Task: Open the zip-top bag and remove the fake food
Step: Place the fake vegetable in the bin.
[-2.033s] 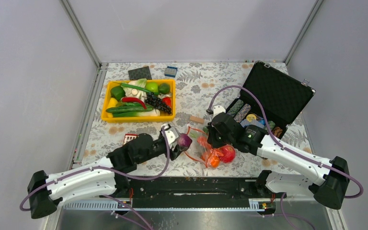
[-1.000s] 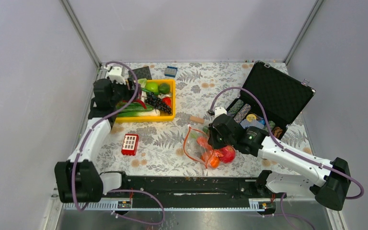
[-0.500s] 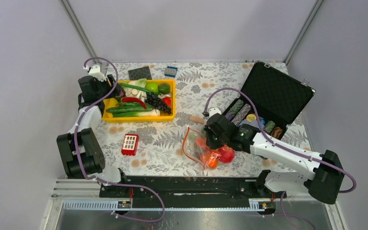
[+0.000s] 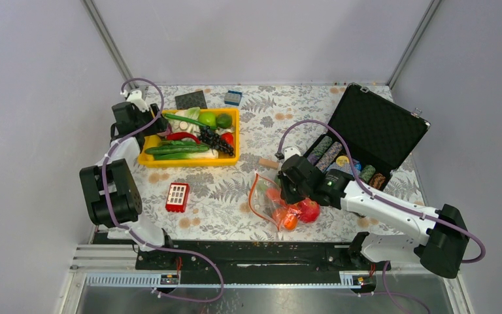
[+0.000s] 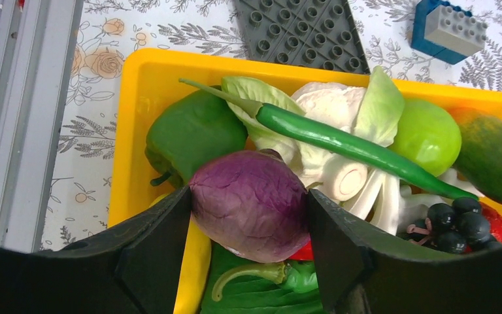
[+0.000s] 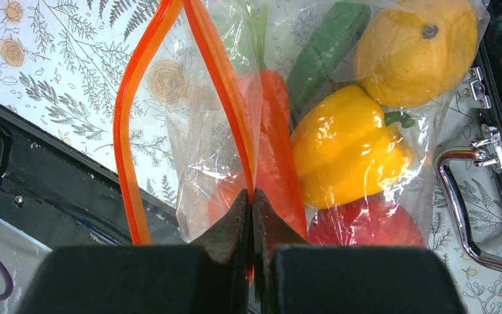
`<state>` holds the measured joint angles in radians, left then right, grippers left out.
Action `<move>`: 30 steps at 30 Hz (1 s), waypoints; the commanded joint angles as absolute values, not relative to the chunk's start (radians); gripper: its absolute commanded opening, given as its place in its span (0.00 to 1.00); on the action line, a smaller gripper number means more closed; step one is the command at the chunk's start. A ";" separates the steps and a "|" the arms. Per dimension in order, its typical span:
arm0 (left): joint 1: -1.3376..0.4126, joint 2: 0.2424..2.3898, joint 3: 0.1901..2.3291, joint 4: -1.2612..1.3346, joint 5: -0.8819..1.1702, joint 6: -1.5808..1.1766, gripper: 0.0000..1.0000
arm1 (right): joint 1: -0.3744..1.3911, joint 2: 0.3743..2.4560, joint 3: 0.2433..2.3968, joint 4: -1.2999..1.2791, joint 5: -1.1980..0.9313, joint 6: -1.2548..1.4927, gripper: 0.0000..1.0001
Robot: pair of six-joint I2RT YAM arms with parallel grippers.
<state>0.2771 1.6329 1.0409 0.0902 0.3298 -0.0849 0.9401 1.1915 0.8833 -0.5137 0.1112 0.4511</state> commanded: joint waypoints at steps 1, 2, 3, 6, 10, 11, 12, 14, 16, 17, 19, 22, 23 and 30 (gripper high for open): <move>0.281 1.642 1.093 0.073 0.313 -0.042 0.48 | 0.933 1.193 0.925 -0.505 0.100 0.438 0.00; 0.280 1.645 1.094 0.071 0.312 -0.041 0.51 | 0.933 1.194 0.926 -0.505 0.099 0.438 0.00; 0.281 1.650 1.098 0.066 0.312 -0.041 0.52 | 0.932 1.193 0.926 -0.506 0.097 0.440 0.00; 0.276 1.668 1.115 0.031 0.305 -0.033 0.56 | 0.933 1.190 0.924 -0.505 0.095 0.442 0.00; 0.270 1.669 1.116 0.022 0.286 -0.027 0.72 | 0.933 1.184 0.920 -0.506 0.097 0.445 0.00; 0.269 1.666 1.116 0.019 0.282 -0.027 0.74 | 0.932 1.183 0.920 -0.505 0.097 0.444 0.00; 0.270 1.664 1.118 0.013 0.278 -0.024 0.75 | 0.932 1.183 0.921 -0.505 0.096 0.444 0.00; 0.269 1.656 1.123 0.005 0.267 -0.022 0.78 | 0.932 1.182 0.920 -0.505 0.093 0.445 0.00; 0.270 1.644 1.123 0.003 0.252 -0.023 0.82 | 0.932 1.185 0.920 -0.506 0.090 0.445 0.00; 0.270 1.638 1.123 0.002 0.248 -0.023 0.83 | 0.933 1.185 0.920 -0.505 0.089 0.446 0.00; 0.270 1.618 1.122 0.002 0.240 -0.023 0.85 | 0.933 1.184 0.920 -0.506 0.087 0.447 0.00; 0.269 1.592 1.125 0.002 0.229 -0.028 0.87 | 0.932 1.184 0.919 -0.505 0.087 0.448 0.00; 0.269 1.585 1.127 0.002 0.227 -0.029 0.88 | 0.932 1.183 0.919 -0.506 0.085 0.447 0.00; 0.270 1.568 1.145 -0.021 0.220 -0.033 0.90 | 0.933 1.181 0.918 -0.506 0.080 0.452 0.00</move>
